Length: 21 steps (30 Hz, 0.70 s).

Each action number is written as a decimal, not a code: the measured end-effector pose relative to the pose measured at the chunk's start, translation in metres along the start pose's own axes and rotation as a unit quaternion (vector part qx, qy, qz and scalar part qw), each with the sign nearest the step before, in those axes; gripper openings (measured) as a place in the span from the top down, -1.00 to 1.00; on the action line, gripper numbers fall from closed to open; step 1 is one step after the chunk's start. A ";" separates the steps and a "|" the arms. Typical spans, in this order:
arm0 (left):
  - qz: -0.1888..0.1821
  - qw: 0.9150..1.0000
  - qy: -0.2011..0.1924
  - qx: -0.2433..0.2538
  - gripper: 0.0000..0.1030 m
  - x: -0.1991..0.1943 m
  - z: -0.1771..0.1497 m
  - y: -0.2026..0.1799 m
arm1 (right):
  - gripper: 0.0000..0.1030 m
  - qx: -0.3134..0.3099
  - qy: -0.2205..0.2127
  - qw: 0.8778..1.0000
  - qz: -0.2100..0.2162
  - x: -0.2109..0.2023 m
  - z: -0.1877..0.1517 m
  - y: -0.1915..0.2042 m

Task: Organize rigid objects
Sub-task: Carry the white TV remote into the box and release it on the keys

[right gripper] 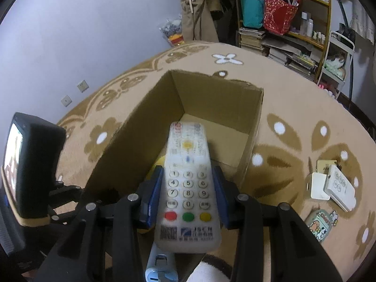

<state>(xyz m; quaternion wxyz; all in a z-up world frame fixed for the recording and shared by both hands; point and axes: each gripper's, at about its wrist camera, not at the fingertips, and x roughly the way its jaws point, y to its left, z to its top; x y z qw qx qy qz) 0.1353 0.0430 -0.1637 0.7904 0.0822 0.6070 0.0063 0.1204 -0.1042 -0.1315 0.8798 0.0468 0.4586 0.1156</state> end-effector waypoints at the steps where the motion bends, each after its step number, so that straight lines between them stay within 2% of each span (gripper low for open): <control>1: -0.001 1.000 0.000 0.000 0.70 0.000 0.000 0.000 | 0.14 -0.001 0.001 1.000 -0.001 0.001 -0.001 0.000; 12: 0.000 1.000 0.000 -0.001 0.70 -0.001 0.000 0.000 | 0.14 -0.014 0.016 1.000 -0.002 0.006 -0.002 0.004; 18: -0.001 1.000 0.001 -0.002 0.69 -0.001 0.000 -0.001 | 0.12 -0.006 0.002 1.000 -0.001 -0.007 0.004 0.002; 19: -0.002 1.000 0.001 -0.002 0.69 -0.001 0.000 -0.001 | 0.10 -0.007 0.001 1.000 -0.005 -0.009 0.005 0.002; 21: 0.001 1.000 0.001 -0.001 0.69 -0.001 0.001 -0.001 | -0.24 -0.007 -0.002 1.000 -0.013 -0.013 0.007 0.001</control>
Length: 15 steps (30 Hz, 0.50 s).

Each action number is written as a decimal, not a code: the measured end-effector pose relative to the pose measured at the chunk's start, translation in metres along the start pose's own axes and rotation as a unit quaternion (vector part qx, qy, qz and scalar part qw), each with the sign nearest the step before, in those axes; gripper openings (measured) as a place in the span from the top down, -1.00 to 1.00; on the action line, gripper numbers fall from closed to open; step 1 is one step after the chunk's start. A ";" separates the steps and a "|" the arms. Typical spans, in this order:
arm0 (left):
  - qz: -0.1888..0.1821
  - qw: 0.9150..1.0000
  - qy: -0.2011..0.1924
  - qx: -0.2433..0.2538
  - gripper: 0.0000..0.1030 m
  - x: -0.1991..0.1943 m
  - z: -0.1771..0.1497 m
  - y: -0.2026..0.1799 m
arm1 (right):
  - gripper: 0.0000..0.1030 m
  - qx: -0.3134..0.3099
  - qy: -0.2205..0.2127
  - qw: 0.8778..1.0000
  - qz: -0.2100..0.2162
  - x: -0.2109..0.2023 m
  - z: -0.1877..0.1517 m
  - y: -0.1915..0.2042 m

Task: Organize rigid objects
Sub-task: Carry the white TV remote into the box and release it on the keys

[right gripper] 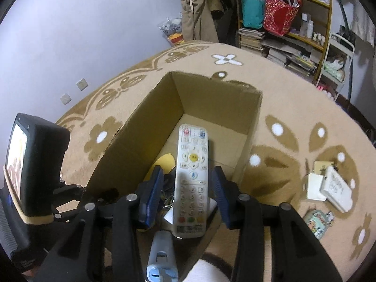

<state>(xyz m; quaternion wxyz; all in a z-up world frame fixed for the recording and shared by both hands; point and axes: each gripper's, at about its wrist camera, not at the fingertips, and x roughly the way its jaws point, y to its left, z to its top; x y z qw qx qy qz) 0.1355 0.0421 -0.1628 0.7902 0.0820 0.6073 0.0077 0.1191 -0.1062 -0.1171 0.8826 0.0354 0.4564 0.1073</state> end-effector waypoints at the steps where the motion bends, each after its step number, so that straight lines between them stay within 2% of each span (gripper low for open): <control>1: 0.000 1.000 0.000 0.001 0.69 0.000 0.000 0.000 | -0.32 0.002 -0.005 1.000 -0.003 -0.002 0.001 -0.001; 4: 0.000 1.000 0.000 0.000 0.69 0.000 0.000 0.000 | -0.55 0.012 -0.015 1.000 -0.011 -0.009 0.005 -0.007; 6: 0.000 1.000 0.000 0.000 0.69 0.000 0.000 0.000 | -0.78 0.020 -0.022 0.999 -0.017 -0.013 0.007 -0.014; 15: 0.001 1.000 0.000 0.002 0.69 0.000 0.001 -0.001 | -0.83 0.067 -0.031 0.995 -0.060 -0.026 0.010 -0.056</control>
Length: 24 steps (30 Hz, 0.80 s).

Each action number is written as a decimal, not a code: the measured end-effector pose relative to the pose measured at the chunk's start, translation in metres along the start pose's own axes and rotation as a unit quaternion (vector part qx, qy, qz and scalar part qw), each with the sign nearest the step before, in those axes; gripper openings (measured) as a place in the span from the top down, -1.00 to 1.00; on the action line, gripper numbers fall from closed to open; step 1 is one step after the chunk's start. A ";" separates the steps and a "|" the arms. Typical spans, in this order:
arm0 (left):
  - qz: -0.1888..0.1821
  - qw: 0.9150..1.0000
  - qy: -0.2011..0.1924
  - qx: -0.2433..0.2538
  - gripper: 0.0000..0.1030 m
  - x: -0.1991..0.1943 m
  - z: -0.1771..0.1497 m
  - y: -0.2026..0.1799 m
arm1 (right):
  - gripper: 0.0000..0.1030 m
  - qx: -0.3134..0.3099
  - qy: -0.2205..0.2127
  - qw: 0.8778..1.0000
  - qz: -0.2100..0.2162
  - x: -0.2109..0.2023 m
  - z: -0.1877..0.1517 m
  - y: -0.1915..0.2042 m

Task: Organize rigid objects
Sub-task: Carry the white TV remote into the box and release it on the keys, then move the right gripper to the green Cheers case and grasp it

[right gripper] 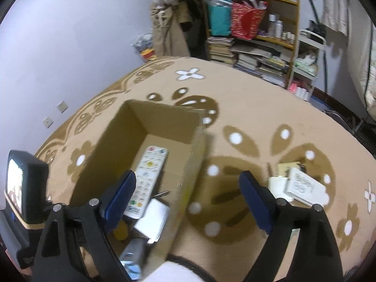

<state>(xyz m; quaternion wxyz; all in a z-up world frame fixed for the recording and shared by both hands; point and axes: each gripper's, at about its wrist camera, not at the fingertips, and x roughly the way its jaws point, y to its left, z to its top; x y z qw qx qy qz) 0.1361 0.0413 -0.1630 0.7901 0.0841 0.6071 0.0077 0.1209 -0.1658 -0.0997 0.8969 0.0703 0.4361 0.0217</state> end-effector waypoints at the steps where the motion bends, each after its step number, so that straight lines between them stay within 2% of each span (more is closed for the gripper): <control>1: 0.000 1.000 0.000 0.000 0.69 0.000 0.000 0.000 | -0.83 0.006 0.000 1.000 -0.008 0.000 0.000 -0.006; 9: 0.001 1.000 0.000 0.000 0.69 0.000 0.000 0.000 | -0.83 0.046 0.014 0.997 -0.061 0.007 -0.006 -0.053; 24: 0.001 1.000 0.000 0.000 0.69 -0.001 0.000 0.001 | -0.83 0.128 0.104 0.980 -0.112 0.058 -0.066 -0.117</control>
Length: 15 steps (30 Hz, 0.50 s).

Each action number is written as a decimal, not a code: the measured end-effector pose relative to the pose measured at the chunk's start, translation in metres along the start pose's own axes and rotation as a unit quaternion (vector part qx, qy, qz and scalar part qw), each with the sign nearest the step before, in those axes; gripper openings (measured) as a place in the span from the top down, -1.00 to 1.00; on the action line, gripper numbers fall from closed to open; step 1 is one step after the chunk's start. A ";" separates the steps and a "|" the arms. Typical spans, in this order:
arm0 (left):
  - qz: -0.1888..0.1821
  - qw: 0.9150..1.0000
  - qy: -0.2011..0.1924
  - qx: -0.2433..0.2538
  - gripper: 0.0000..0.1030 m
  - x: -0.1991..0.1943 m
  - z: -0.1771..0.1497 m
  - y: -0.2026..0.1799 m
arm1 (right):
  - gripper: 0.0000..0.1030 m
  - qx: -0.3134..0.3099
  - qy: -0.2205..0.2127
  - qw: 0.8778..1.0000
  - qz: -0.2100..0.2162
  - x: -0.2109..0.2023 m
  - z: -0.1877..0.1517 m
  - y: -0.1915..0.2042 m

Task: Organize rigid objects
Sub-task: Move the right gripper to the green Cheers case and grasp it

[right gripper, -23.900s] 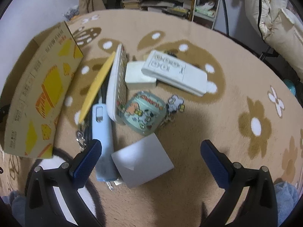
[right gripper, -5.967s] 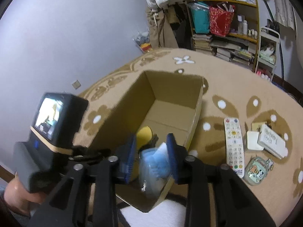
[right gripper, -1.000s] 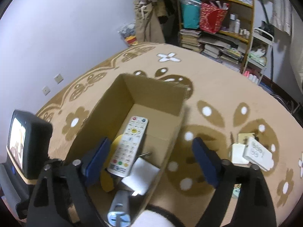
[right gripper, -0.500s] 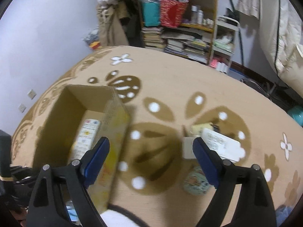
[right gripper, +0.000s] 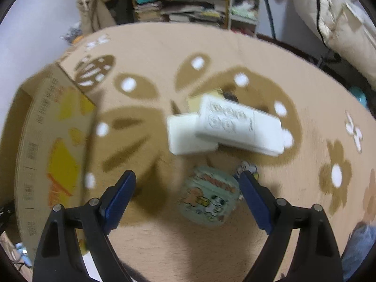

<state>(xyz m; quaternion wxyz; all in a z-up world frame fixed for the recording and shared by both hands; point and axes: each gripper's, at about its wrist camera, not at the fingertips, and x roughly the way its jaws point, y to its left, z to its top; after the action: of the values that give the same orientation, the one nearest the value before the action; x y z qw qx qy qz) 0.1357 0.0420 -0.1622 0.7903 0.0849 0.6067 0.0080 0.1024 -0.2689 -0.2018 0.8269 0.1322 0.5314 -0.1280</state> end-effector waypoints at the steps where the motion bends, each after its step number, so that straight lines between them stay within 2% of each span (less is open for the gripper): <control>1: 0.000 1.000 0.000 0.000 0.69 0.000 0.000 0.000 | -0.83 0.002 0.006 1.000 -0.003 0.005 -0.002 -0.002; 4: 0.002 1.000 0.000 0.001 0.69 0.000 -0.001 -0.001 | -0.82 -0.002 0.017 1.000 -0.016 0.015 -0.007 -0.003; 5: 0.002 1.000 0.000 0.002 0.69 0.000 0.000 -0.001 | -0.76 -0.003 0.018 1.000 -0.020 0.016 -0.008 -0.004; 8: 0.003 1.000 0.000 0.002 0.69 -0.001 0.000 -0.002 | -0.37 -0.009 0.025 0.998 -0.055 0.019 -0.011 -0.006; 15: 0.004 1.000 -0.001 0.002 0.69 -0.002 -0.001 -0.002 | -0.31 -0.029 0.032 0.997 -0.063 0.015 -0.012 -0.001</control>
<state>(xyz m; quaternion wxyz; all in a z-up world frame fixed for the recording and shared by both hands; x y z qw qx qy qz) 0.1345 0.0399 -0.1607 0.7905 0.0890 0.6059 0.0092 0.0982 -0.2663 -0.2200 0.8031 0.0779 0.5687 -0.1600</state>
